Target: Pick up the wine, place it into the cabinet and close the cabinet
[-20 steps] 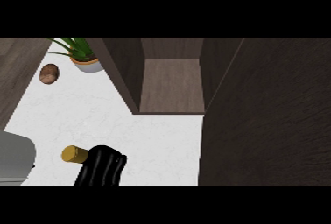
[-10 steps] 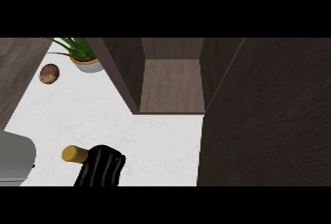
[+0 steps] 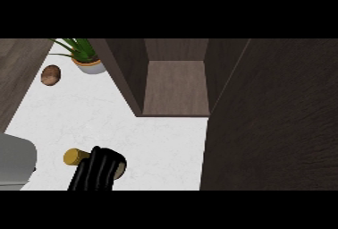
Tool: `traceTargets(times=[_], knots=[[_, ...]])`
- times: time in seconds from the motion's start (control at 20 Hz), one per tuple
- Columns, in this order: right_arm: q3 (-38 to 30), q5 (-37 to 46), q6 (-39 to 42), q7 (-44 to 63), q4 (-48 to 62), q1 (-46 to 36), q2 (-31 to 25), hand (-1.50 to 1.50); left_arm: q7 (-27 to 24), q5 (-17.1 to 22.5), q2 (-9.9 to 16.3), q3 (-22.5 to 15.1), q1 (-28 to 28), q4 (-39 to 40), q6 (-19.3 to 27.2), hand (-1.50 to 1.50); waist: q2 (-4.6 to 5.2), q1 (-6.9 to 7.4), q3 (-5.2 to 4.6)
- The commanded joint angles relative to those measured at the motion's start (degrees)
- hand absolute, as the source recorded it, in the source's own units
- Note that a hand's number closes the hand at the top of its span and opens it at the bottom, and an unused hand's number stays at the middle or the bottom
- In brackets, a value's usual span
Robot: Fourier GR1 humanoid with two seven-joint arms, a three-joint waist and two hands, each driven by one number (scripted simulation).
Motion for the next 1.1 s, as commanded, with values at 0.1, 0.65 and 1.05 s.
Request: traceTargets(times=[0.1, 0.65, 1.05], knots=[[2.82, 1.63, -2.17, 4.71, -6.20, -0.41, 0.79, -1.50, 3.73, -2.28, 1.57, 3.62, -0.80, -10.93, 0.19, -1.50, -0.01, -0.16, -0.02], [0.50, -0.10, -1.32, 4.25, -7.05, 0.15, -0.10, -1.50, -1.11, 13.39, 9.65, 18.91, 4.14, -11.67, -1.90, -1.50, 0.06, -0.15, -0.11], [-1.37, -3.05, -0.63, 7.13, -12.21, 2.89, -1.31, -1.50, -11.72, 29.50, 8.95, 26.70, 11.21, -3.94, -7.63, -1.50, -0.04, -0.25, -0.13]])
